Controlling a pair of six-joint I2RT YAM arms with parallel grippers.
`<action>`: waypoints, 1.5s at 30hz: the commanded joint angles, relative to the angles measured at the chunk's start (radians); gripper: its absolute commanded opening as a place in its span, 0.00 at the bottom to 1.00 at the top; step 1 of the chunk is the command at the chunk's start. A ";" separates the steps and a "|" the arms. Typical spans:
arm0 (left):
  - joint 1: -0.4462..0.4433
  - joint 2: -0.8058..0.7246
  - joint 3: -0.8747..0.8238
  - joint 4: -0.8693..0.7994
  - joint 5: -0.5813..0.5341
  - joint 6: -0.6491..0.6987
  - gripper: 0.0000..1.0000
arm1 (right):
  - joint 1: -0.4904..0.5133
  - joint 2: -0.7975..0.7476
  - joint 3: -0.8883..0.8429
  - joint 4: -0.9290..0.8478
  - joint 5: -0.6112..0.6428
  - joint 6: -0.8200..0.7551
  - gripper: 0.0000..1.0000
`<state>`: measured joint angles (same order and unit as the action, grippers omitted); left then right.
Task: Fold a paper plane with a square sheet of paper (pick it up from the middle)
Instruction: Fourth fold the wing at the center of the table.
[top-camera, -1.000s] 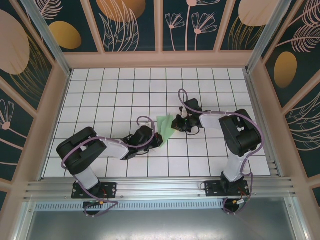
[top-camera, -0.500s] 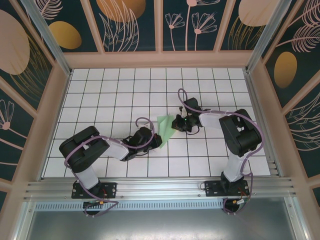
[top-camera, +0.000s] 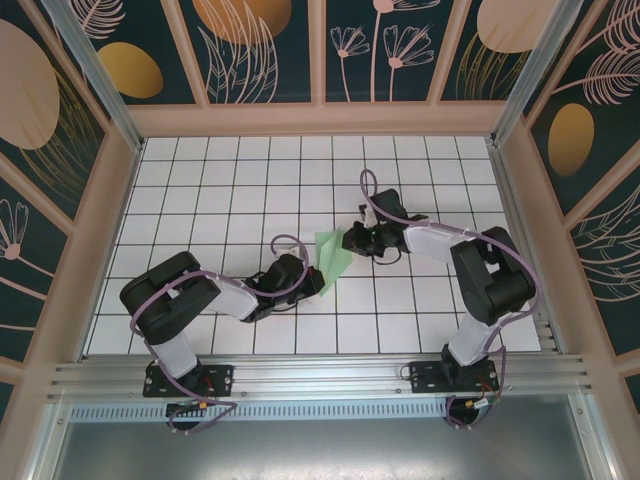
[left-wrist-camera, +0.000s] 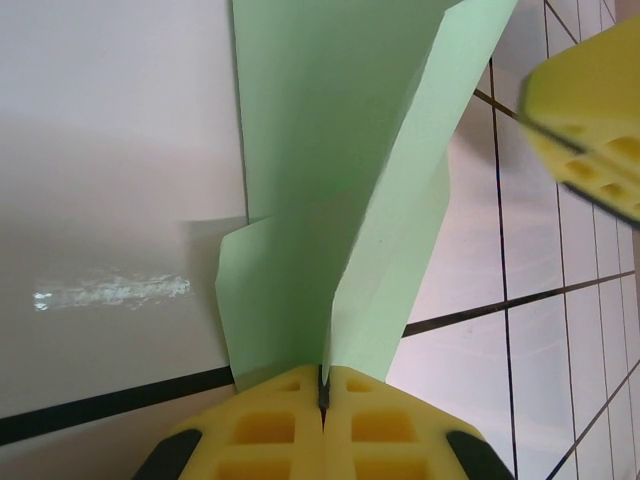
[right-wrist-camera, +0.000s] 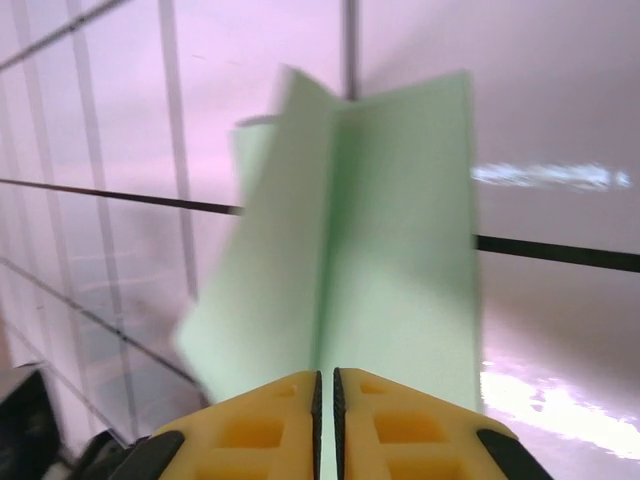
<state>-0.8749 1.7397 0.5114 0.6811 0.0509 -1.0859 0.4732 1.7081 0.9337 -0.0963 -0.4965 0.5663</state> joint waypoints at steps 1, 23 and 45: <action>0.006 0.043 -0.006 -0.028 0.029 -0.016 0.03 | 0.022 -0.047 -0.024 0.090 -0.103 0.010 0.13; 0.006 0.039 -0.011 -0.055 0.014 -0.054 0.01 | 0.088 0.150 0.028 0.202 -0.185 0.069 0.08; 0.005 0.017 0.027 -0.180 -0.026 -0.048 0.15 | 0.084 0.235 0.041 0.170 -0.105 0.060 0.08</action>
<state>-0.8692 1.7363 0.5362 0.6342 0.0509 -1.1366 0.5564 1.9171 0.9600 0.0822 -0.6476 0.6342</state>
